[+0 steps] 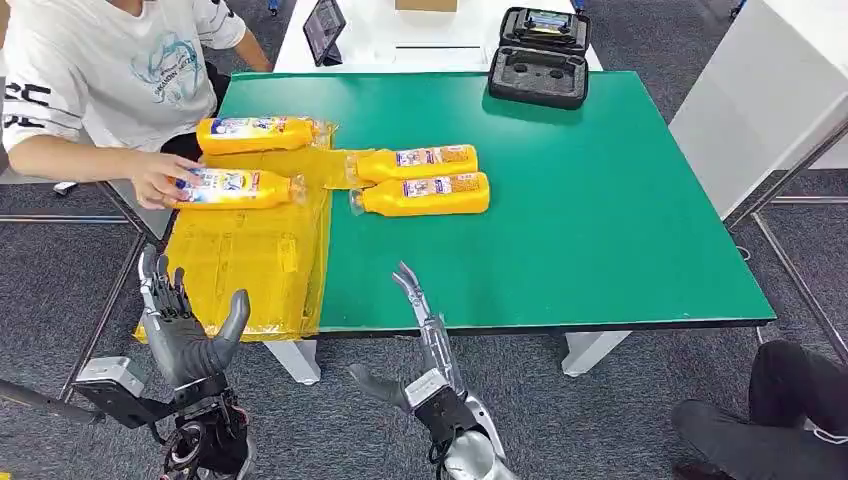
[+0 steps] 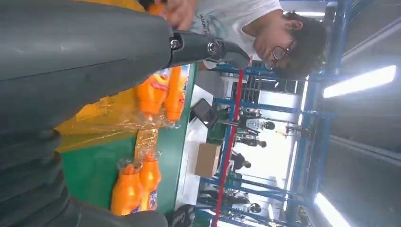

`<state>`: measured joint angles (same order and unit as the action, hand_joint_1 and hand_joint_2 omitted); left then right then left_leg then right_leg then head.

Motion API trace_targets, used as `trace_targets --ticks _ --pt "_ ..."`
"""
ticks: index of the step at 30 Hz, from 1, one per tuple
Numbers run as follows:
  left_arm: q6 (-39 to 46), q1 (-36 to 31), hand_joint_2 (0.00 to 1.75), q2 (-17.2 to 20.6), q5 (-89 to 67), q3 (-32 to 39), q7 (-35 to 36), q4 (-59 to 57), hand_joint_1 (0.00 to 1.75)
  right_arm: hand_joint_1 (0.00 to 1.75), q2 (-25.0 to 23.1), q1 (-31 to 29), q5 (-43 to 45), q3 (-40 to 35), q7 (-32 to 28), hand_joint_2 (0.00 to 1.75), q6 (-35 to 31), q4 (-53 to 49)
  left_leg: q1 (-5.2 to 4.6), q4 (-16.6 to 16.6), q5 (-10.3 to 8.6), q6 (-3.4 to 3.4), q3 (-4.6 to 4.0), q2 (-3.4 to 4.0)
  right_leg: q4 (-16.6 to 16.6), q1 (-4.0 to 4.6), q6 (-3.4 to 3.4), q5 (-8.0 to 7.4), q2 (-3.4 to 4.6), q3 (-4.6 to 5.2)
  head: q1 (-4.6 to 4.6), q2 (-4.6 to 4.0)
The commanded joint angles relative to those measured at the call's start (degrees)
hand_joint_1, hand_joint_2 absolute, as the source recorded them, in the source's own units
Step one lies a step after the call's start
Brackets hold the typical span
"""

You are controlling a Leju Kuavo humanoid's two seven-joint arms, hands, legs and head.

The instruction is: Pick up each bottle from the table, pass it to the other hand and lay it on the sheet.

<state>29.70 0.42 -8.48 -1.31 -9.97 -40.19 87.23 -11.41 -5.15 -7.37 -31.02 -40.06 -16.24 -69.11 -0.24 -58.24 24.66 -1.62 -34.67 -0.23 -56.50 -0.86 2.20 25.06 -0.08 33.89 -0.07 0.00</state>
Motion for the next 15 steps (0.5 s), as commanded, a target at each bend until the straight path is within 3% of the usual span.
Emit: trace_targets --ticks 1,10,13,14,15 --pt "0.1 -2.2 1.75 -0.7 0.3 1.3 0.2 -4.1 0.00 0.00 0.6 -2.3 0.1 -0.1 0.1 1.75 0.1 2.1 0.05 0.0 0.02 0.09 0.16 0.01 0.1 0.06 -0.08 0.02 0.00 -0.17 -0.02 0.00" --pt "-0.6 -2.3 1.75 -0.8 1.1 1.2 0.2 -5.2 0.00 0.00 0.8 -1.8 0.0 0.1 0.1 1.75 -0.1 1.8 0.03 0.0 0.02 0.07 0.14 -0.01 0.1 0.03 -0.06 0.02 -0.02 -0.15 0.00 0.00" --pt "-0.7 -2.1 1.75 -0.8 1.2 1.2 0.2 -4.9 0.00 0.00 1.0 -1.6 -0.2 0.1 0.1 1.75 -0.3 1.5 0.18 0.1 0.13 0.21 0.54 0.02 0.2 0.19 -0.19 0.09 -0.01 -0.58 -0.02 0.00" --pt "-0.7 -2.1 1.75 -0.8 1.2 1.2 0.2 -4.9 0.00 0.00 1.0 -1.6 -0.2 0.1 0.1 1.75 -0.3 1.5 0.04 0.1 0.02 0.07 0.15 -0.03 0.1 0.04 -0.06 0.02 -0.04 -0.16 0.00 0.00" --pt "-0.6 -2.0 1.75 -0.8 1.1 1.2 0.2 -5.0 0.00 0.00 1.1 -1.6 0.1 0.2 0.1 1.75 -0.2 1.4 0.09 0.1 0.06 0.12 0.30 -0.01 0.1 0.10 -0.11 0.05 -0.03 -0.32 0.00 0.00"
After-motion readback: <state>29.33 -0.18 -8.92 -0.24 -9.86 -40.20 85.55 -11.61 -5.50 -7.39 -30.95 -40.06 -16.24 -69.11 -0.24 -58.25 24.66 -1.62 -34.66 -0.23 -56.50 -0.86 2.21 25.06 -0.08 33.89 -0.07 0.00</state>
